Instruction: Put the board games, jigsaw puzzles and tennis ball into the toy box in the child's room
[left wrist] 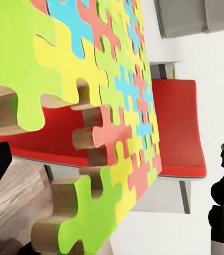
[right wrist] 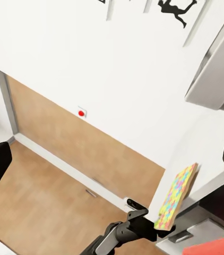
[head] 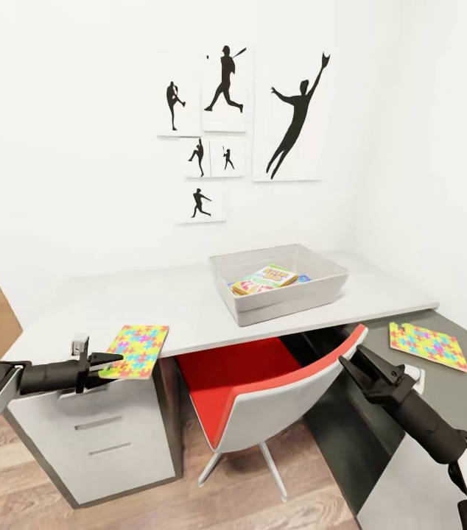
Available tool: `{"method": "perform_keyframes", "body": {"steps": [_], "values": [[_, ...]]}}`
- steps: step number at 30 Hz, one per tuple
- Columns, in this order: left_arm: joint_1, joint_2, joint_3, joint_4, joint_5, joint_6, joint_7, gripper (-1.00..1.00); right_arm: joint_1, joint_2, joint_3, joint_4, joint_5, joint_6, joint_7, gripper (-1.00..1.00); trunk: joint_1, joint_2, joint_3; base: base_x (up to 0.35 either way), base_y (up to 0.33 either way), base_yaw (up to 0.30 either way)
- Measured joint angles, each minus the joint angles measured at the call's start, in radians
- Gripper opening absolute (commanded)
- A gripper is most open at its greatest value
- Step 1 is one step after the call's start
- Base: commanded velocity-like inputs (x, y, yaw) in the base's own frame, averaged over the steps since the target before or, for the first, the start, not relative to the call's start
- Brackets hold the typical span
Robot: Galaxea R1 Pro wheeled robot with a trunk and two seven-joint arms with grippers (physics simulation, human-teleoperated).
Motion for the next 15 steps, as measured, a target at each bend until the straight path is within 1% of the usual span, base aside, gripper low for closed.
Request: {"method": "perform_keyframes", "body": {"steps": [15], "values": [[0.000, -0.001, 0.000, 0.000, 0.000, -0.001, 0.000, 1.00, 0.000, 0.000, 0.000, 0.001, 0.000, 0.000, 0.000, 1.00, 0.000, 0.000, 0.000, 0.005, 0.000, 0.000]]}}
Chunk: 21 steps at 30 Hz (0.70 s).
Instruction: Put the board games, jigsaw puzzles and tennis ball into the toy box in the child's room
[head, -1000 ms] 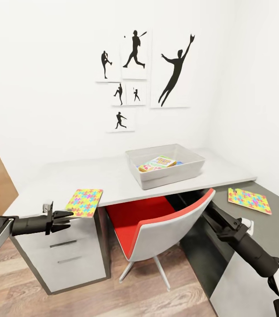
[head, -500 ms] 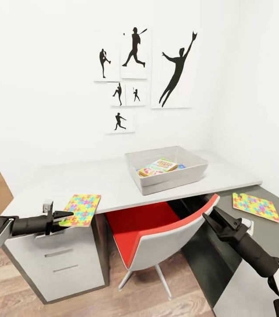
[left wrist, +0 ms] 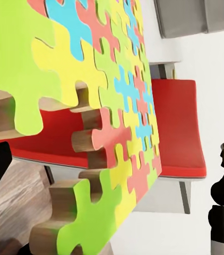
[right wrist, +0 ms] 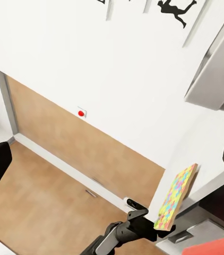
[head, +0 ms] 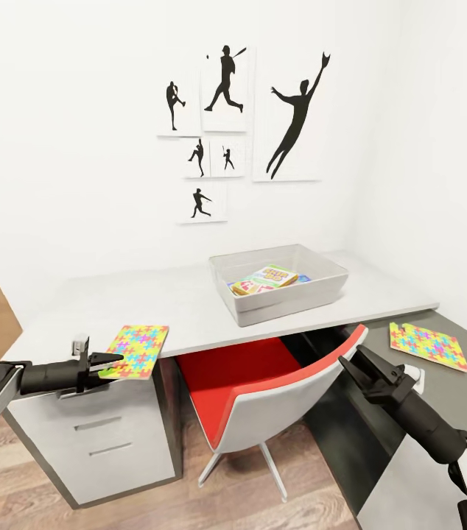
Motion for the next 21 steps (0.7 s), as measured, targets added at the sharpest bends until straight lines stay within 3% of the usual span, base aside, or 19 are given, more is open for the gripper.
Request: {"method": "perform_keyframes", "body": {"steps": [11, 12, 21], "values": [[0.000, -0.001, 0.000, 0.000, 0.000, 0.000, 0.000, 1.00, 0.000, 0.000, -0.001, 0.000, 0.000, 0.000, 0.000, 1.00, 0.000, 0.000, 0.000, 0.000, -0.064, 0.000], [0.000, -0.001, 0.000, 0.000, 0.000, 0.000, 0.000, -1.00, 0.000, 0.000, -0.001, 0.000, 0.000, 0.000, 0.000, 1.00, 0.000, 0.000, 0.000, 0.000, -0.021, 0.000], [0.000, -0.001, 0.001, -0.001, 0.018, 0.013, -0.001, -1.00, 0.000, 0.000, -0.001, 0.000, 0.000, 0.000, 0.000, 1.00, 0.000, 0.000, 0.000, 0.000, -0.004, 0.000]]}}
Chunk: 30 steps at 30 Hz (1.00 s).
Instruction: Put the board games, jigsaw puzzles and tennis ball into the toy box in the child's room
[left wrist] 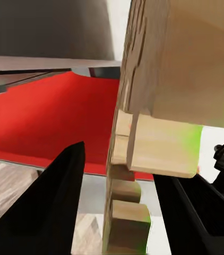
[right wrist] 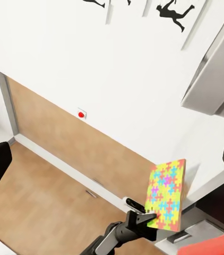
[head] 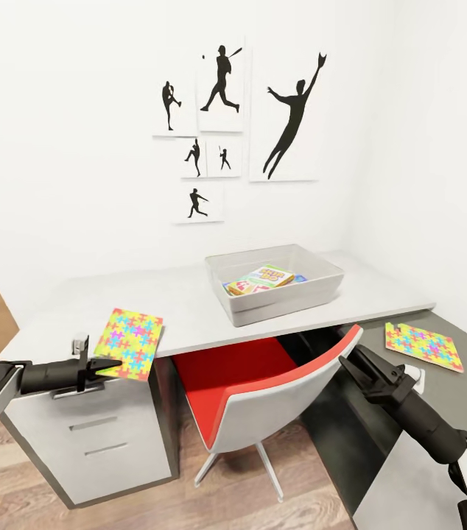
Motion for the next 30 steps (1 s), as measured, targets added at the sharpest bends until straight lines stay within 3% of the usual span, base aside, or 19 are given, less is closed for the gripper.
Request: {"method": "perform_keyframes", "body": {"steps": [5, 11, 18, 30], "values": [[0.000, 0.000, 0.001, 0.000, 0.003, 0.001, 0.000, -1.00, 0.000, 0.000, 0.000, 0.000, 0.000, 0.000, 0.000, 1.00, 0.000, 0.000, 0.000, 0.000, 0.000, 0.000], [0.000, 0.000, 0.002, 0.000, 0.008, 0.004, -0.001, -1.00, 0.000, 0.000, 0.000, 0.000, 0.000, 0.000, 0.000, 1.00, -0.023, 0.042, 0.019, 0.000, 0.000, 0.000], [0.000, 0.000, -0.006, 0.001, -0.018, -0.009, -0.004, -1.00, 0.000, 0.000, 0.000, 0.000, 0.000, 0.000, 0.000, 1.00, -0.050, 0.091, 0.041, 0.000, 0.000, 0.000], [-0.009, 0.002, -0.007, -0.007, -0.014, 0.004, -0.014, -1.00, 0.000, 0.000, 0.001, 0.000, 0.000, 0.000, -0.012, 1.00, -0.088, 0.161, 0.072, 0.000, 0.000, 0.000]]}}
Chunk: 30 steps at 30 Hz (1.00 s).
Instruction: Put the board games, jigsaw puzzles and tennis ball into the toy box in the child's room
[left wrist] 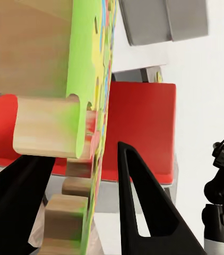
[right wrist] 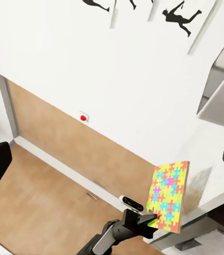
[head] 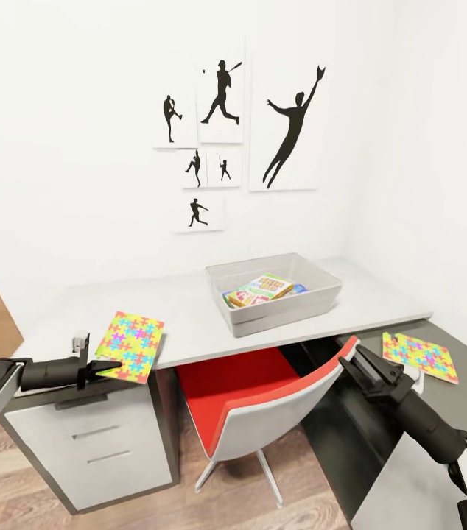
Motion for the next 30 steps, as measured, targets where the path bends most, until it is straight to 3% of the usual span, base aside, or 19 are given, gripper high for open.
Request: {"method": "perform_keyframes", "body": {"steps": [30], "values": [[0.000, 0.006, 0.002, -0.003, 0.006, 0.003, -0.004, -1.00, 0.000, 0.003, -0.001, 0.000, 0.000, -0.004, -0.004, 1.00, -0.115, 0.210, 0.094, 0.000, 0.000, 0.000]]}}
